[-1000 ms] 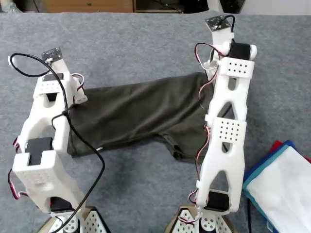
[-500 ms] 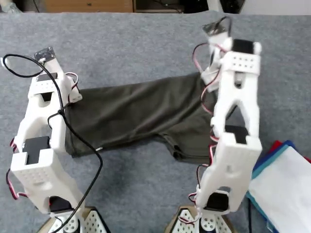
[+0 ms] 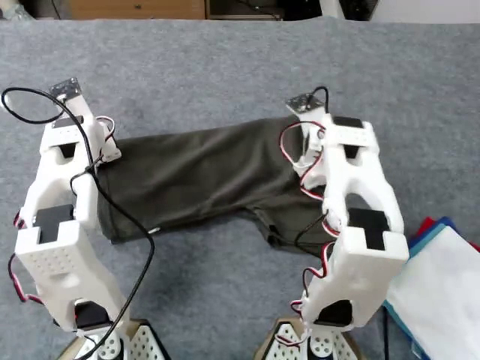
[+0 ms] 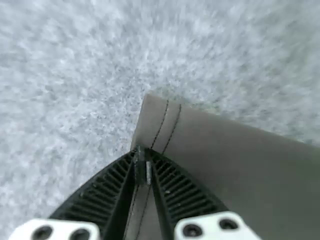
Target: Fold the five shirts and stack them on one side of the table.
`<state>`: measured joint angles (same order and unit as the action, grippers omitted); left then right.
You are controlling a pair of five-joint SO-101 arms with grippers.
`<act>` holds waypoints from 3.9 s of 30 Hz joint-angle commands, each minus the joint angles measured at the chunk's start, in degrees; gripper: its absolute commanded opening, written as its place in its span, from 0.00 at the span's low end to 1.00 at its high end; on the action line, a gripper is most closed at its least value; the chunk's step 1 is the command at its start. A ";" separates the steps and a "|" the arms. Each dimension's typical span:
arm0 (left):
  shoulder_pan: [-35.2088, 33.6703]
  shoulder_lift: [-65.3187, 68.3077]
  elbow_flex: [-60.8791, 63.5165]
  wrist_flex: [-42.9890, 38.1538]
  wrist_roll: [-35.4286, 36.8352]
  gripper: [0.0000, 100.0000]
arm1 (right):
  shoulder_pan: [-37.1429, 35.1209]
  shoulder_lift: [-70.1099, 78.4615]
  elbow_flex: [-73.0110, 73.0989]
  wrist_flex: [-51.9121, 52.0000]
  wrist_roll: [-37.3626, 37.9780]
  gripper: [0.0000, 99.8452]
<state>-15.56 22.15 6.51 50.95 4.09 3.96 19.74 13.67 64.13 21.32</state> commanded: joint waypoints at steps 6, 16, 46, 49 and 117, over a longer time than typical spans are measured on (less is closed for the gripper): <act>-0.79 13.76 -23.56 14.95 -0.70 0.02 | 6.46 -1.01 0.66 -0.26 5.10 0.01; -1.05 15.87 -30.42 21.80 0.35 0.02 | 0.57 -9.89 -0.48 1.41 7.12 0.01; 3.25 -28.62 29.71 15.03 -7.91 0.02 | 0.75 12.09 -27.65 -2.81 7.30 0.01; 2.81 -28.62 33.05 12.92 -9.41 0.02 | 0.66 14.81 -29.05 -2.90 7.38 0.01; -9.67 -21.32 23.21 -16.88 7.47 0.02 | -7.78 -61.14 50.59 9.58 45.27 0.21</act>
<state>-25.05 1.23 32.53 33.63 12.26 -2.99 -40.40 62.37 77.76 65.98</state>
